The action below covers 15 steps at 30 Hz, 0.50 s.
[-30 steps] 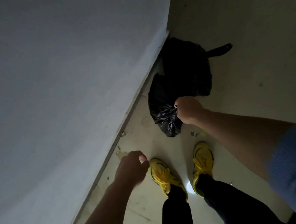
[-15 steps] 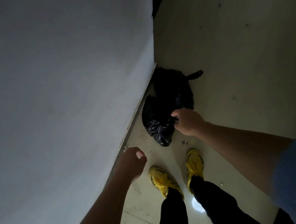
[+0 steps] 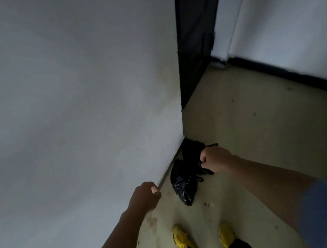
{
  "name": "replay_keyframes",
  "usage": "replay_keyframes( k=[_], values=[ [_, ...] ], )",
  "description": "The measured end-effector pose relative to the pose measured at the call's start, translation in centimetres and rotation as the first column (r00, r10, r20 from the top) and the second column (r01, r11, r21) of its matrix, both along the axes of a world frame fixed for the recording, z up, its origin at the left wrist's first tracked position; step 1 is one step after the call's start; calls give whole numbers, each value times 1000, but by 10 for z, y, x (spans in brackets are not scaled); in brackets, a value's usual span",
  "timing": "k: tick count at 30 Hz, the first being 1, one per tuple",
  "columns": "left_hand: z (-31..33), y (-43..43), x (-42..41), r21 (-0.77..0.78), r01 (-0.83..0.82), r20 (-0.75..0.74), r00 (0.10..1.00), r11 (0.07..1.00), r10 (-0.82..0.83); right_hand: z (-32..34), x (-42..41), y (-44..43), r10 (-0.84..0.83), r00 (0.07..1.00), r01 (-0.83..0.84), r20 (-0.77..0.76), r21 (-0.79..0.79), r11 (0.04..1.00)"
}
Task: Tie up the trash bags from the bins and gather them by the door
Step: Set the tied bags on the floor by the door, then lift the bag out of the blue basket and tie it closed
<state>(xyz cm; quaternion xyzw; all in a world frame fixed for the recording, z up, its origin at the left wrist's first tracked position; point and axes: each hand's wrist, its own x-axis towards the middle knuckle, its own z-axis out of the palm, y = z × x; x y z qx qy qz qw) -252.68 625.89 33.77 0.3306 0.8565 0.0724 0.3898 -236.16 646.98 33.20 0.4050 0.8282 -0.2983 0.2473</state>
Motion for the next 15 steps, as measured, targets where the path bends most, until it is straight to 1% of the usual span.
replay_keyframes(
  k=[4,8,12,15],
  values=[
    [62,-26,6,60,-82,-99,991,995,87,60,-8,-3,174,984,-169,-44,94,981],
    [115,-65,19,123,-213,-187,954,969,234,109,-28,-17,352,931,-327,-96,208,922],
    [159,-123,44,150,-326,-239,904,933,355,155,-49,-58,542,831,-494,-122,287,821],
    [190,-182,65,194,-441,-277,832,876,481,184,-74,-108,683,717,-611,-141,344,712]
  ],
)
